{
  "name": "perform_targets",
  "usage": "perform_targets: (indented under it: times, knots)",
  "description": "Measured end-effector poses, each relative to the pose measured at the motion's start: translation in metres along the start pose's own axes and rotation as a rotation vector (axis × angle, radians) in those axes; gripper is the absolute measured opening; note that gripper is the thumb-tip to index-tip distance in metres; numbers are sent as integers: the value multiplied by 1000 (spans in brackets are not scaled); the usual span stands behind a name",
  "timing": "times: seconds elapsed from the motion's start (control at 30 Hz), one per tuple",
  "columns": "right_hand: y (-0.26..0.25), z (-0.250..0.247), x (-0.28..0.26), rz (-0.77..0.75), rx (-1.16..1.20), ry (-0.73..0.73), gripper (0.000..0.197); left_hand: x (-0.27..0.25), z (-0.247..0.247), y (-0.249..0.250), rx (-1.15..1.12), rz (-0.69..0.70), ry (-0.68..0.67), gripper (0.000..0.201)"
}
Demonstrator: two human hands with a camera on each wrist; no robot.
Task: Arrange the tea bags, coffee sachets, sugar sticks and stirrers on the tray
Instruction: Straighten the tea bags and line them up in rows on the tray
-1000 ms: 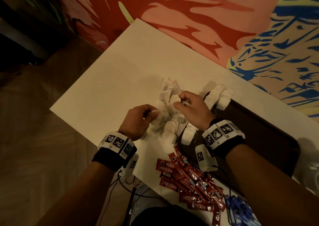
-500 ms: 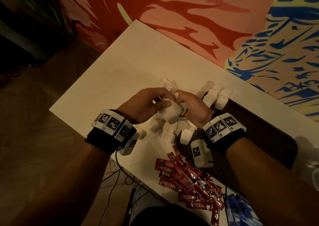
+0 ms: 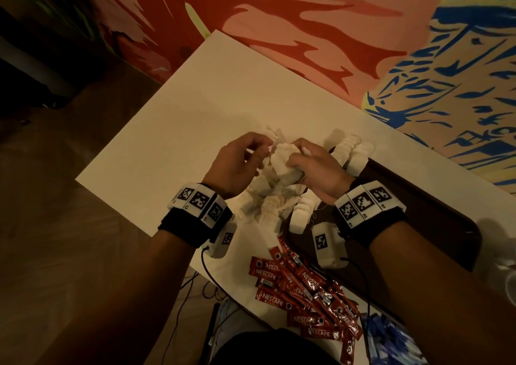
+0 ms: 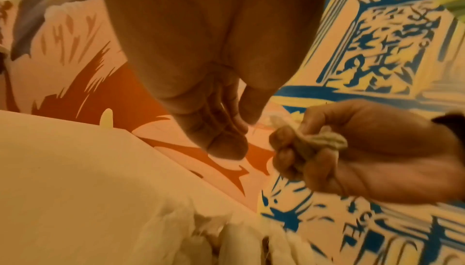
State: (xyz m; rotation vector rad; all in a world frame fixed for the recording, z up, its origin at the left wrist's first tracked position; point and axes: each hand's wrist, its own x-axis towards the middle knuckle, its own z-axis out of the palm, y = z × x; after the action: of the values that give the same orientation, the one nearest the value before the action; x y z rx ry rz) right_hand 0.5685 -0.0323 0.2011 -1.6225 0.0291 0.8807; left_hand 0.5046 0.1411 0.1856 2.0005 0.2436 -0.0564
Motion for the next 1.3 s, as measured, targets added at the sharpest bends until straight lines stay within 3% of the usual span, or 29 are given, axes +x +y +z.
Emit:
perform_targets:
  times: [0.07,0.17,0.3,0.53,0.63,0.8,0.93,1.03,1.17,1.3]
  knots:
    - [-4,-8,-3,-4,65,22,16,-2,9,-11,154,-17,-116,12]
    - [-6,-23,-6,-11,210,14,28,-9,33,-26,338,-102,-332,27]
    - [-5,-44,-13,-19,342,-67,42,-18,67,-36,504,-176,-468,50]
    - [-1,-72,-30,-56,499,-61,41,-15,91,-42,588,-190,-424,28]
    - [7,-80,-40,-63,576,-22,34,-13,88,-42,518,-185,-343,32]
    - [33,-88,-50,4,439,79,33,-12,76,-38,440,-78,-164,13]
    - [60,-92,-52,171,264,157,23,-17,68,-17,249,37,-112,10]
    - [81,-92,-54,310,86,160,24,-23,72,-13,221,67,-281,5]
    - [100,-83,-54,407,-141,87,31,-32,92,-19,347,-46,-552,12]
    - [119,-64,-55,424,-279,33,36,-41,111,-31,453,-132,-584,20]
